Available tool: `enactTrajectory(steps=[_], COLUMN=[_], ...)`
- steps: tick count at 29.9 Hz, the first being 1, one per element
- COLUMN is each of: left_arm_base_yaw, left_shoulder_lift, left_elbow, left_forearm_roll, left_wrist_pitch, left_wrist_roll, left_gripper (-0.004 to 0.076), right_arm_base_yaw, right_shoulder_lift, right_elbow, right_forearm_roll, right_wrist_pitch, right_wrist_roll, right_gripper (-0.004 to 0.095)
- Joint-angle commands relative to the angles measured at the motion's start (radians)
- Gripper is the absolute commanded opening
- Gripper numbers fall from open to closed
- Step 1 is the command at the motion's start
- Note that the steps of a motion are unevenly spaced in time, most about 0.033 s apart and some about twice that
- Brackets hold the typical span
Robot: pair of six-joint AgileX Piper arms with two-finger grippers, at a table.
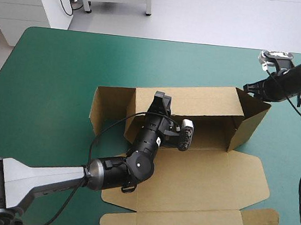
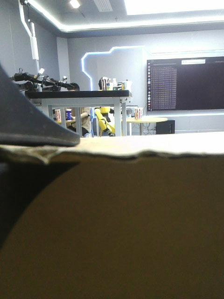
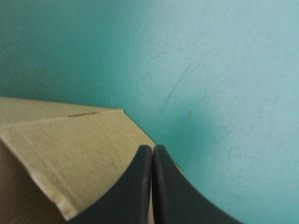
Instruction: Fold the box
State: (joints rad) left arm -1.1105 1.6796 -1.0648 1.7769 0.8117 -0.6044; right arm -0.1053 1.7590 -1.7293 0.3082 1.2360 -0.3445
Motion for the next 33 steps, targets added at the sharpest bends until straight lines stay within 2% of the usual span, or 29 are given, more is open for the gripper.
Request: enactTrajectory(steps=[1,6,10,17,23,26,28,30,33], left_arm_base_yaw=[-0.002,-0.002,-0.002,-0.002,-0.002,-0.002,-0.002,-0.002,-0.002], left_shoulder_lift=[-0.031,-0.031,-0.031,-0.024,-0.022,-0.022,-0.022,-0.022,-0.022], left_elbow=[-0.033,-0.039,-0.039,-0.039,-0.039,-0.039,-0.039,-0.039,-0.039], left_forearm_roll=[0.013,0.011,0.011,0.011,0.011,0.011,0.011,0.011,0.011], left_wrist_pitch=[0.041,0.034,0.006,-0.012,-0.015,-0.015,-0.015,-0.015,-0.012], left_wrist_roll=[-0.032,-0.032,-0.032,-0.030,-0.030,-0.030,-0.030,-0.030,-0.030], left_gripper=[-0.0008,-0.0008,-0.0008,-0.0008,-0.0008,-0.0008,-0.0008,-0.0008,-0.0008], right_arm_base_yaw=[-0.001,0.002,0.002,0.002,0.002,0.002,0.002,0.002,0.002], right_shoulder_lift=[-0.104,-0.157,-0.209,-0.339,-0.447,-0.472,-0.476,-0.478,-0.487], right_elbow=[0.035,0.116,0.211,0.485,0.695,0.753,0.760,0.760,0.758], right_forearm_roll=[0.020,0.038,0.143,0.294,0.437,0.471,0.466,0.453,0.415], right_wrist_pitch=[0.010,0.010,-0.027,-0.252,-0.476,-0.531,-0.521,-0.504,-0.506], right_wrist_roll=[-0.029,-0.055,-0.119,-0.251,-0.423,-0.524,-0.571,-0.613,-0.631], right_gripper=[-0.0015,-0.0015,-0.0015,-0.0015,-0.0015,-0.0015,-0.0014,0.0013,0.0149])
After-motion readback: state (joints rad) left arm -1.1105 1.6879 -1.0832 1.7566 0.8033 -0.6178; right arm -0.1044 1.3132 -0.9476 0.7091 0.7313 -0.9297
